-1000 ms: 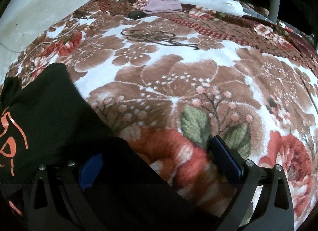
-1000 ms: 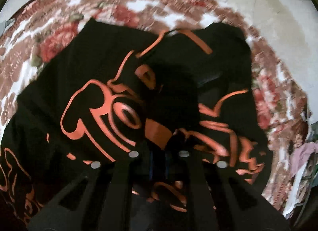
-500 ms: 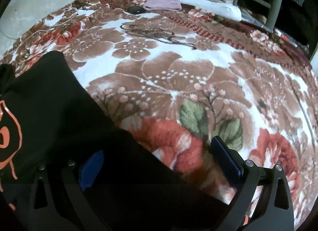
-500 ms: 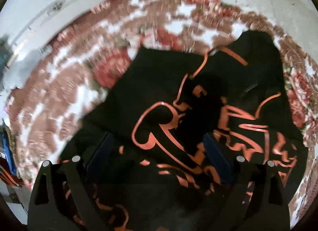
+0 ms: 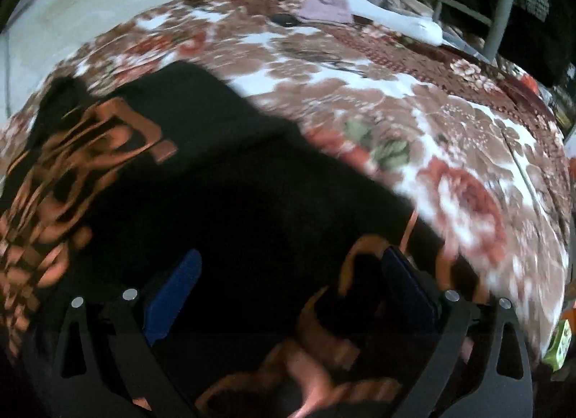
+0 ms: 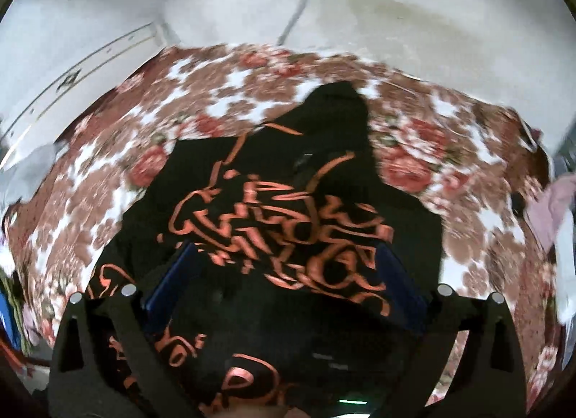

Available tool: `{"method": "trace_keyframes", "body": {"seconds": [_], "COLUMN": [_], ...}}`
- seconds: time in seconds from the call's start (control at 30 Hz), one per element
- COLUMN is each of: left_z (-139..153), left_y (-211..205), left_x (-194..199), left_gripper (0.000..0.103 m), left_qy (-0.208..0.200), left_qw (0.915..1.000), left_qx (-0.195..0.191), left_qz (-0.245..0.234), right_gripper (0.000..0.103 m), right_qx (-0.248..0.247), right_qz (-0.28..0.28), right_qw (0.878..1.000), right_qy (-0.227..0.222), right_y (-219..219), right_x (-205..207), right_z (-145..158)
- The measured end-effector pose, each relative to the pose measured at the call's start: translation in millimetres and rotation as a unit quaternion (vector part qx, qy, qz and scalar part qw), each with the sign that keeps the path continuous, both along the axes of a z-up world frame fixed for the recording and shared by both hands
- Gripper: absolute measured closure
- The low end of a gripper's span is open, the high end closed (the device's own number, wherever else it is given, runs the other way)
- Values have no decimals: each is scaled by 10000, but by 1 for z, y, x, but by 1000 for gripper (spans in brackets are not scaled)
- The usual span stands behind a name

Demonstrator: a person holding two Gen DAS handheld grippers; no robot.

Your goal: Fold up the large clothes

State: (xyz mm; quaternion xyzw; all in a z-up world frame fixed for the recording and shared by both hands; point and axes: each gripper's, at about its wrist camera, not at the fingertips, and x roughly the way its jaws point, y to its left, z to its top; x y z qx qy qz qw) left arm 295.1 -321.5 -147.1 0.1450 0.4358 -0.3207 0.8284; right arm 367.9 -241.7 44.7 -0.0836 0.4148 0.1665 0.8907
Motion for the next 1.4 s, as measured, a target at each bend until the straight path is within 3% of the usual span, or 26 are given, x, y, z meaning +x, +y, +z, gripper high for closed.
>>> {"method": "trace_keyframes", "body": {"seconds": [0.17, 0.27, 0.4, 0.6, 0.8, 0.83, 0.93, 1.0, 1.07, 1.2, 1.4], "left_z": [26, 50, 61, 48, 19, 15, 2, -4, -7, 3, 50], "left_y": [108, 185, 248, 297, 312, 313, 312, 308, 303, 302, 317], "left_x": [31, 68, 106, 154, 188, 192, 202, 206, 207, 201, 187], "left_gripper": [5, 5, 5, 5, 6, 9, 31, 61, 81, 91, 92], "left_qy": [-321, -501, -437, -236, 24, 113, 418, 639, 782, 709, 460], "left_qw": [9944, 9843, 9734, 9565, 9485, 9487, 9516, 9549, 9581, 9586, 9581], "left_qx": [164, 115, 209, 120, 240, 186, 47, -25, -77, -121, -373], "left_qz": [995, 1686, 2240, 2905, 3158, 3154, 3045, 2900, 2754, 2756, 2801], "right_gripper": [5, 5, 5, 5, 5, 5, 5, 5, 5, 5, 5], "right_qx": [-79, 133, 386, 18, -476, -642, -949, -1100, -1197, -945, -922], "right_qz": [-575, -1061, -1612, -1803, -1837, -1839, -1933, -2006, -1976, -2033, -2121], "right_qw": [9981, 9943, 9859, 9833, 9816, 9806, 9763, 9731, 9722, 9729, 9713], "right_qy": [-213, -33, 215, 253, 228, 208, 207, 283, 378, 559, 549], "right_y": [-49, -85, -121, -128, -124, -124, -129, -132, -134, -142, -147], "right_x": [8, 31, 57, 74, 90, 93, 101, 107, 109, 109, 105], "right_z": [-5, -28, -66, -112, -142, -149, -169, -184, -199, -220, -216]}}
